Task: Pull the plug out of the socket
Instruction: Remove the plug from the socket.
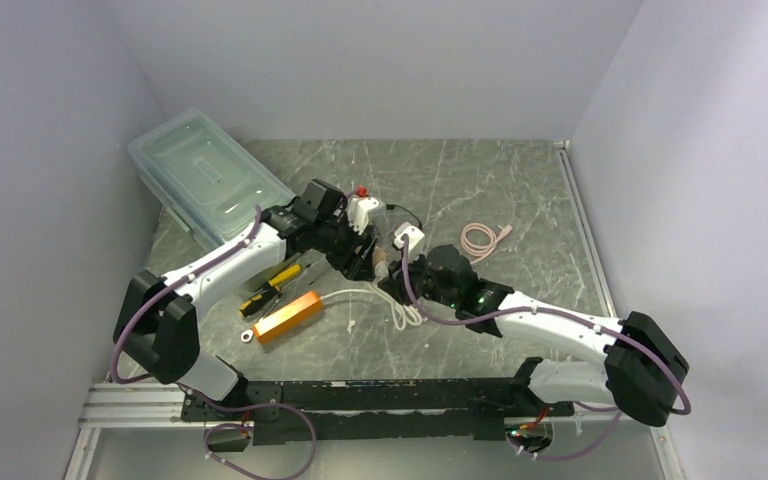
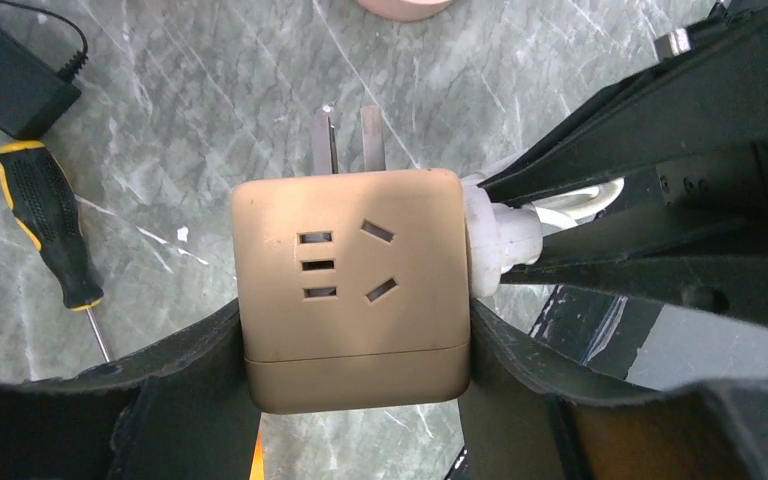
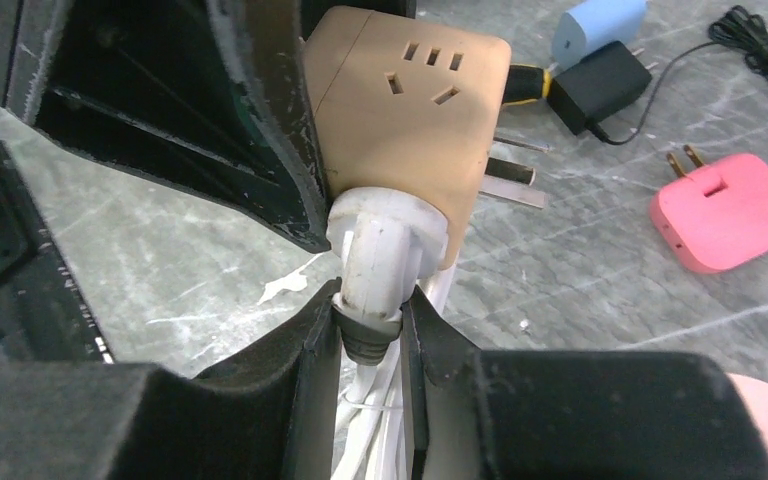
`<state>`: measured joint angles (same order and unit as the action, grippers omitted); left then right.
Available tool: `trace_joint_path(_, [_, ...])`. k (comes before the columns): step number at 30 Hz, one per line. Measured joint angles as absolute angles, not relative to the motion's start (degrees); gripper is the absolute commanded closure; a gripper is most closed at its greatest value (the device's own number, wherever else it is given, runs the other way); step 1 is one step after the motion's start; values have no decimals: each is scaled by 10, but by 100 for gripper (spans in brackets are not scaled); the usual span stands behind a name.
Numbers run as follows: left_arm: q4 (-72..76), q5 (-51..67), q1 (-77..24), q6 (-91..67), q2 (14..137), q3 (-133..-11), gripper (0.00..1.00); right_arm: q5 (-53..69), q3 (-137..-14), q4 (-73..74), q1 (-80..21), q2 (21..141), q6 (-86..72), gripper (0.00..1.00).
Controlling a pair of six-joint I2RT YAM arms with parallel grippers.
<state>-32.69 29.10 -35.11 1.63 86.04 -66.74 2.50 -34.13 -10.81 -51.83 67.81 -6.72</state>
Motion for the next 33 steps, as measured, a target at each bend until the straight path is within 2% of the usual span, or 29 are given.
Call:
trace_joint_path(8, [-289, 316, -351, 39, 825, -658, 100, 237, -330, -151, -414, 659, -114, 100])
trace_joint_path(13, [-290, 327, -350, 54, 813, -658, 100, 289, -330, -164, -399, 660, -125, 100])
trace_joint_path(17, [-294, 310, -350, 52, 814, -658, 100, 259, -330, -163, -412, 660, -123, 100])
trace_joint_path(23, [-321, 283, -350, 47, 820, -658, 100, 58, -330, -140, -517, 656, -95, 100])
trace_joint_path(26, [-322, 283, -351, 43, 832, -658, 100, -5, -330, -128, -541, 660, -91, 100])
trace_joint_path(30, [-317, 287, -351, 44, 834, -658, 100, -12, -330, -128, -536, 660, -93, 100])
trace_joint_path(33, [-301, 299, -349, 50, 834, -659, 100, 56, -325, -135, -494, 651, -101, 100])
